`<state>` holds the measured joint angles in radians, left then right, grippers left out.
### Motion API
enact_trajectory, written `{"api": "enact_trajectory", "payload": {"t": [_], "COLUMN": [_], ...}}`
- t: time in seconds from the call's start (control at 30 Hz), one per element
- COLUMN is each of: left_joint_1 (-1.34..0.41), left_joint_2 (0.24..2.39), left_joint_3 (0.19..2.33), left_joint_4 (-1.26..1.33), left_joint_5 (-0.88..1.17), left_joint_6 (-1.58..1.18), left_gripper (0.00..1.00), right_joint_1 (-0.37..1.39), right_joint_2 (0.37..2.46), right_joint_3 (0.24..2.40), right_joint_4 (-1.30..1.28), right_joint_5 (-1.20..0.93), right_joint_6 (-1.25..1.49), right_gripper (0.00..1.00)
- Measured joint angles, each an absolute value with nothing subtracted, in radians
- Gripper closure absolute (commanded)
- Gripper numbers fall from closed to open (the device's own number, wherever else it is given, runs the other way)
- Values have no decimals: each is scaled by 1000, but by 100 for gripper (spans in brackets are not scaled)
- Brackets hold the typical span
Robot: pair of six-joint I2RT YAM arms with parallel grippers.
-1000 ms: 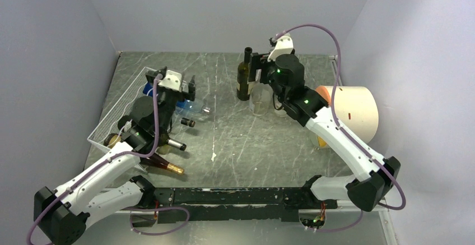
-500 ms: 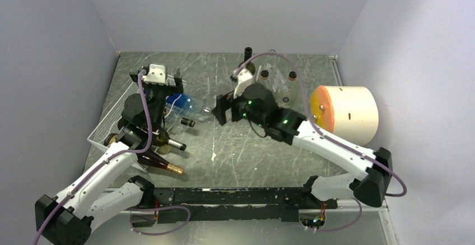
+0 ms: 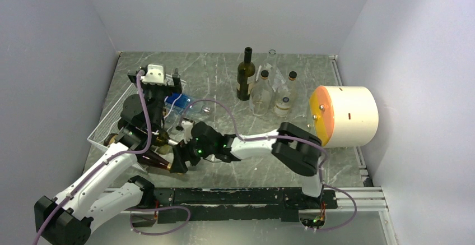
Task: Take the wine bottle off the wine rack
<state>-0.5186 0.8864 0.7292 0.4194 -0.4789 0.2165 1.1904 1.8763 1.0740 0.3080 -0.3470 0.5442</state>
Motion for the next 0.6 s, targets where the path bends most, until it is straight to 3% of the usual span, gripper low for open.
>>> {"api": "enact_trajectory", "payload": {"t": [0.6], "left_joint_1": [-519], "left_joint_2": [871], "left_joint_3": [729], "left_joint_4": [416], "left_joint_5": [-466], "left_joint_6": [190], "left_gripper": [1], "right_joint_1": [1213], "right_joint_2": [2195], "right_joint_3": [1274], "right_joint_4": [464], "right_joint_5": [-455], "right_joint_6": [523], "right_gripper": [36]}}
